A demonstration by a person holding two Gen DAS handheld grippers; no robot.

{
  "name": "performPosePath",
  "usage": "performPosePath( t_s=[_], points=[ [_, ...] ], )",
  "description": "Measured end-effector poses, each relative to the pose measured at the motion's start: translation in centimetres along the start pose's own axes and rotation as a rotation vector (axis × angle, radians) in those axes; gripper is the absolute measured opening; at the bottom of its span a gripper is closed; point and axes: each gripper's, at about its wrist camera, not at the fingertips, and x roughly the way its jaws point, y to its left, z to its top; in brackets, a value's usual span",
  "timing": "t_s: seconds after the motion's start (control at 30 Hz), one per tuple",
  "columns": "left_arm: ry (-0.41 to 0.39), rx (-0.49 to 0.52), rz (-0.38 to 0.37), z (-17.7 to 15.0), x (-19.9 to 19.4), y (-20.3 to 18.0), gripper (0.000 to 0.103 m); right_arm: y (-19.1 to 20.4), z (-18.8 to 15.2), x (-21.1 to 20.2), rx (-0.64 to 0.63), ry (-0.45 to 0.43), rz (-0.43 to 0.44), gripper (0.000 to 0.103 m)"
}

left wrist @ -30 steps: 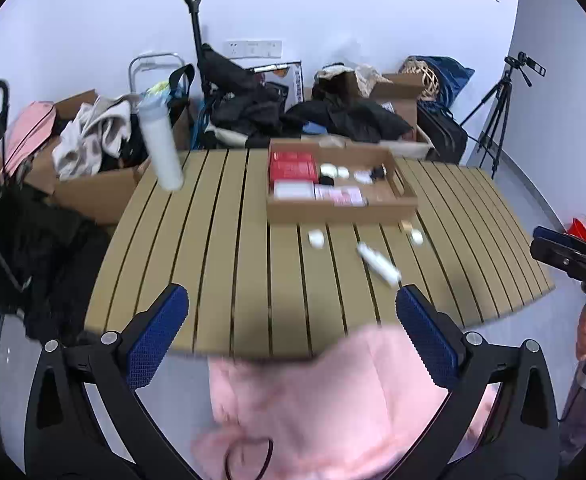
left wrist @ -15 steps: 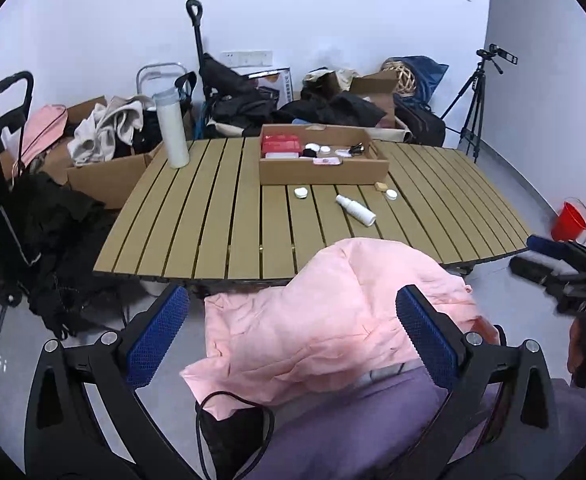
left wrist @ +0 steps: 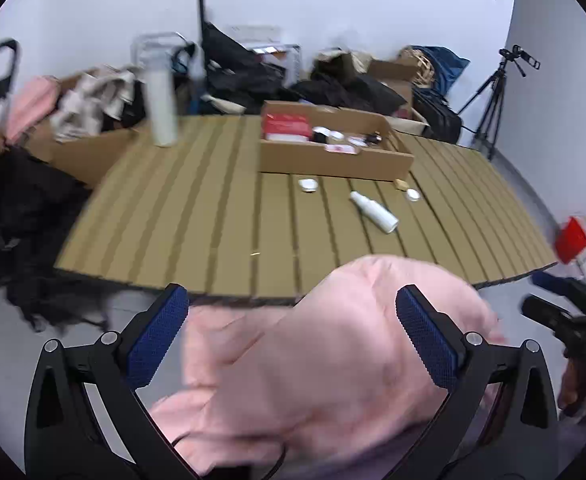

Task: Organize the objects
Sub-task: 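Withdraw both tools from the tray back over the table, then grasp the white lid with the right tool while the left tool grasps a white cap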

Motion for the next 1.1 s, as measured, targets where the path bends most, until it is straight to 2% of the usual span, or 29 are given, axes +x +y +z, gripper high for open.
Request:
performPosePath(
  t_s=[0.03,0.17,0.23,0.3,0.33,0.4,0.53,0.6,0.63,0.67,0.7,0.77,0.8,0.87,0.9,1.0,1.1],
  points=[
    [0.013,-0.011,-0.033,0.7,1.7,0.2,0.103,-1.1,0.7,1.5,0.018,0.019,-0.007,0.08],
    [0.095,-0.061,-0.104,3.8,9.7,0.7,0.095,-5.9,3.7,6.2,0.044,0.078,-0.063,0.065],
    [0.154,-0.046,-0.082,5.7,14.1,0.3,0.088,-8.2,5.2,8.7,0.047,0.103,-0.086,0.065],
    [0.17,-0.008,-0.063,7.4,18.1,-0.2,0.079,-10.4,6.9,11.9,0.047,0.114,-0.11,0.065],
    [0.163,0.01,-0.049,8.1,19.9,-0.4,0.079,-11.3,7.8,13.3,0.051,0.117,-0.123,0.065],
    [0.179,0.024,-0.007,9.3,23.7,-0.5,0.071,-13.4,9.6,16.8,0.071,0.121,-0.138,0.065],
    [0.207,-0.007,-0.006,10.7,29.2,0.0,0.066,-16.2,12.2,22.1,0.099,0.139,-0.168,0.065],
    [0.224,0.01,0.005,10.9,31.0,-0.2,0.048,-16.6,12.7,23.4,0.097,0.142,-0.178,0.065],
    [0.239,0.017,0.013,10.9,31.6,-0.2,0.045,-16.7,12.8,24.2,0.09,0.146,-0.189,0.065],
    [0.235,0.021,0.018,10.6,31.9,-0.2,0.041,-16.7,12.8,24.7,0.086,0.15,-0.197,0.06],
    [0.205,0.037,0.024,10.5,31.7,-0.5,0.039,-16.7,12.7,25.2,0.08,0.154,-0.195,0.055],
    [0.2,0.047,0.018,10.4,31.9,-0.7,0.037,-16.8,12.5,25.8,0.075,0.151,-0.204,0.049],
    [0.189,0.035,0.019,10.4,31.8,-0.6,0.032,-16.8,12.5,26.0,0.072,0.138,-0.207,0.047],
    [0.178,0.028,0.047,10.5,31.9,-0.5,0.024,-16.7,12.4,26.0,0.071,0.118,-0.203,0.034],
    [0.179,0.024,0.041,10.4,31.9,-0.4,0.024,-16.6,12.4,26.1,0.068,0.12,-0.214,0.031],
    [0.2,-0.009,0.033,10.5,31.2,0.2,0.024,-16.3,12.5,26.2,0.059,0.118,-0.237,0.031],
    [0.167,0.002,0.047,10.4,28.2,0.3,0.024,-16.0,12.3,24.7,0.068,0.115,-0.245,0.031]
  ],
)
